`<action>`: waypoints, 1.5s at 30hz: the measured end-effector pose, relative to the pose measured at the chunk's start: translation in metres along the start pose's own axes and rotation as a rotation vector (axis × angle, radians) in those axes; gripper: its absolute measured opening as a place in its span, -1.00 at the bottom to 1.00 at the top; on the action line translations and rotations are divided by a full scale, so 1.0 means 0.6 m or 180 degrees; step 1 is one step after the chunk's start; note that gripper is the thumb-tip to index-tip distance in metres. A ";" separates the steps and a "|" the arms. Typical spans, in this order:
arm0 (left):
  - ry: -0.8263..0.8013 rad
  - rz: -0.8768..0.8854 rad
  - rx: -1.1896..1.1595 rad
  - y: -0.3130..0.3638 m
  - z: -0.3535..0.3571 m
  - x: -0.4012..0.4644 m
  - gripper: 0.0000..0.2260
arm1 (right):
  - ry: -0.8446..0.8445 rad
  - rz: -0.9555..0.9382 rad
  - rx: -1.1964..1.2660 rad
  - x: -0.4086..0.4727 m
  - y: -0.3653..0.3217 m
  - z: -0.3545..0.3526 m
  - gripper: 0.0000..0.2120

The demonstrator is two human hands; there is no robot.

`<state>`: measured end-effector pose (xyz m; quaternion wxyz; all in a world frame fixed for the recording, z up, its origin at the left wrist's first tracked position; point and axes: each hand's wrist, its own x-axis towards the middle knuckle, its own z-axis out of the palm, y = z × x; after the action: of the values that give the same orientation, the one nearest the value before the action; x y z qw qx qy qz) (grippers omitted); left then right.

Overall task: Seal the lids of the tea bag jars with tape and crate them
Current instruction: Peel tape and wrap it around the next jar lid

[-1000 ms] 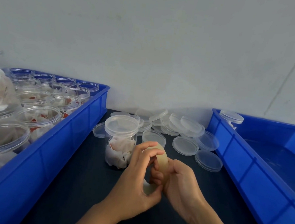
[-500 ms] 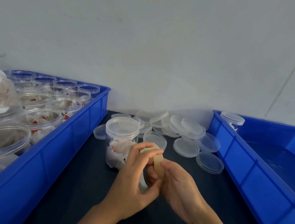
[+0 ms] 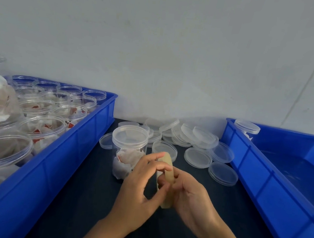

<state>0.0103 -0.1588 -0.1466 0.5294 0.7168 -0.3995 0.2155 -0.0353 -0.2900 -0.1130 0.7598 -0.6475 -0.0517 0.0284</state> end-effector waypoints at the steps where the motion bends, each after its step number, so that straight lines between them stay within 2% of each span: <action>1: 0.0079 -0.0059 -0.0044 -0.001 0.000 0.001 -0.81 | 0.0039 -0.0007 -0.0083 0.001 0.003 0.001 -0.62; 4: 0.0356 -0.0026 0.0134 -0.007 0.001 0.002 -0.86 | 0.0124 -0.0056 -0.0501 0.002 0.016 0.008 -0.59; 6: 0.0495 0.0176 0.0446 -0.009 0.004 0.003 -0.83 | 0.0167 -0.0076 -0.0708 0.001 0.024 0.010 -0.52; 8: 0.0599 0.0373 0.0888 -0.010 0.005 0.005 -0.88 | 0.0100 -0.0106 -0.0912 -0.001 0.028 0.009 -0.48; 10: 0.0575 0.0498 0.1331 -0.009 0.003 0.007 -0.95 | -0.0069 -0.0141 -0.1037 -0.006 0.030 0.006 -0.49; 13: 0.0417 0.0602 0.1619 -0.011 -0.001 0.007 -0.90 | -0.0122 -0.0073 -0.1251 -0.002 0.017 0.005 -0.56; 17: 0.0690 0.0111 0.1166 -0.012 -0.003 0.005 -0.86 | -0.0368 -0.0181 -0.1720 0.000 0.013 -0.003 -0.74; 19: 0.0816 -0.0041 0.1079 -0.012 -0.003 0.004 -0.85 | -0.0172 -0.0222 -0.1880 0.004 0.017 -0.005 -0.85; 22: 0.0903 -0.0145 0.0843 -0.006 -0.001 0.003 -0.89 | 0.0166 -0.0169 -0.1962 0.008 0.020 -0.008 -0.82; 25: 0.0926 -0.0227 0.0517 0.002 0.004 0.002 -0.80 | 0.0500 -0.0079 -0.2295 0.012 0.027 -0.009 -0.86; 27: 0.0913 -0.0303 0.0322 0.006 0.006 0.003 -0.74 | 0.0731 -0.0201 -0.2674 0.014 0.029 -0.012 -0.81; 30: 0.0908 -0.0523 0.0114 0.007 0.007 0.004 -0.70 | 0.0724 -0.0513 -0.3010 0.012 0.024 -0.023 -0.66; 33: 0.1085 -0.0791 -0.0072 0.004 0.003 0.006 -0.73 | 0.0597 -0.0613 -0.2764 0.008 0.017 -0.023 -0.77; 36: 0.1226 -0.0719 -0.0070 0.006 0.000 0.005 -0.65 | 0.0783 -0.0514 -0.2851 0.011 0.023 -0.014 -0.81; 39: 0.1303 -0.0579 0.0183 0.009 -0.003 0.006 -0.58 | 0.1103 -0.0605 -0.3349 0.009 0.025 -0.006 -0.84; 41: 0.1316 -0.0530 0.0356 0.005 -0.003 0.009 -0.55 | 0.1292 -0.0701 -0.3673 0.007 0.023 -0.004 -0.78; 43: 0.1278 -0.0523 0.0445 0.003 -0.003 0.010 -0.57 | 0.1376 -0.0699 -0.3840 0.005 0.020 -0.004 -0.72; 45: 0.1090 -0.0337 0.0535 0.001 -0.006 0.009 -0.75 | 0.1378 -0.0724 -0.3987 0.005 0.017 -0.008 -0.69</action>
<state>0.0135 -0.1573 -0.1412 0.5385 0.7314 -0.2459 0.3386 -0.0316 -0.2930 -0.1238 0.2322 -0.9476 0.0272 -0.2176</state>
